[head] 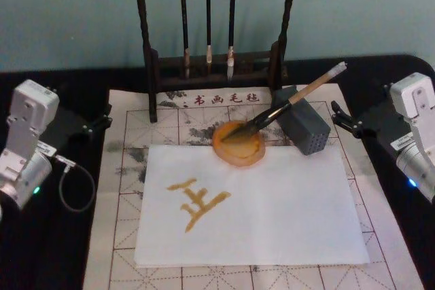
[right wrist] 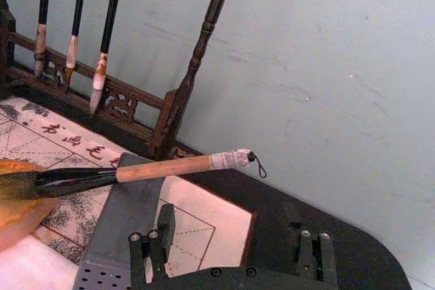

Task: Pick up the brush from the inkstone, write on the paper, then place the brush back to its original position.

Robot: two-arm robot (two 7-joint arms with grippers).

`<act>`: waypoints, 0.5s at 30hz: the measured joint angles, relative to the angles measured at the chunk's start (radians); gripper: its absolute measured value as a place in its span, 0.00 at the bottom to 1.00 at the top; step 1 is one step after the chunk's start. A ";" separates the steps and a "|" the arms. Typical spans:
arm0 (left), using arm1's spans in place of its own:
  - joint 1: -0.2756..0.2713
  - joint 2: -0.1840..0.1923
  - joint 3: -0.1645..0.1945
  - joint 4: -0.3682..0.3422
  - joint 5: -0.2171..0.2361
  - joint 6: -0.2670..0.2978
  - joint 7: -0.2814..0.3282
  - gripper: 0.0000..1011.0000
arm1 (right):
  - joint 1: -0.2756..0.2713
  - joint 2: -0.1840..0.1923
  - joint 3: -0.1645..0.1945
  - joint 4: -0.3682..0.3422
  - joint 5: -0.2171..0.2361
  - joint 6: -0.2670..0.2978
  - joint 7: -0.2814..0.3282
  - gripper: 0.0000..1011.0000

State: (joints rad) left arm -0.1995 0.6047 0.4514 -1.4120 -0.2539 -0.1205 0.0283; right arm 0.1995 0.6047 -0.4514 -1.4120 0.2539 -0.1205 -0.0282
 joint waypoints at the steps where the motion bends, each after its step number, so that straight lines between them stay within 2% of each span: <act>1: 0.000 0.000 0.000 0.000 0.000 0.000 0.000 0.99 | 0.000 0.000 0.000 0.000 0.000 0.000 0.000 0.99; 15: 0.000 0.000 0.000 0.000 0.000 0.000 0.000 0.99 | 0.000 0.000 0.000 0.000 0.000 0.000 0.000 0.99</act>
State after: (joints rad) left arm -0.1995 0.6047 0.4514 -1.4120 -0.2539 -0.1205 0.0283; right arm 0.1996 0.6047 -0.4514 -1.4120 0.2539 -0.1205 -0.0282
